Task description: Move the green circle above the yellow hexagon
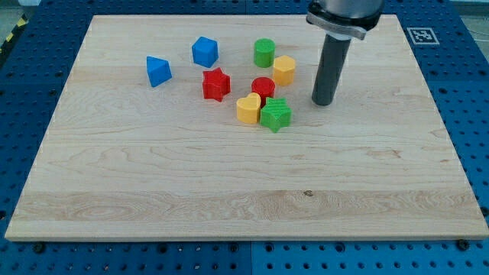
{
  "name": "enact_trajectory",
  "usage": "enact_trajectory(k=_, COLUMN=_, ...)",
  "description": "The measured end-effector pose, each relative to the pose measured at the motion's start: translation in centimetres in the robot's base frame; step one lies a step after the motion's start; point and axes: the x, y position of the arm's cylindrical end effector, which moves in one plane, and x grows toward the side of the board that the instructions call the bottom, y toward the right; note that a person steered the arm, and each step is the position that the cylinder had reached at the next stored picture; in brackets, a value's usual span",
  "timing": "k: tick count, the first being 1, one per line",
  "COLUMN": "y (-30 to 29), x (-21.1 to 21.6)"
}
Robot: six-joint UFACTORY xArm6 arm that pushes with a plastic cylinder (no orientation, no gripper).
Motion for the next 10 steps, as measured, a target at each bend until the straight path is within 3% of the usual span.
enact_trajectory(k=4, y=1.5, x=-10.5)
enact_trajectory(k=8, y=-6.2, x=-10.6)
enact_trajectory(k=10, y=-6.6, x=-10.0)
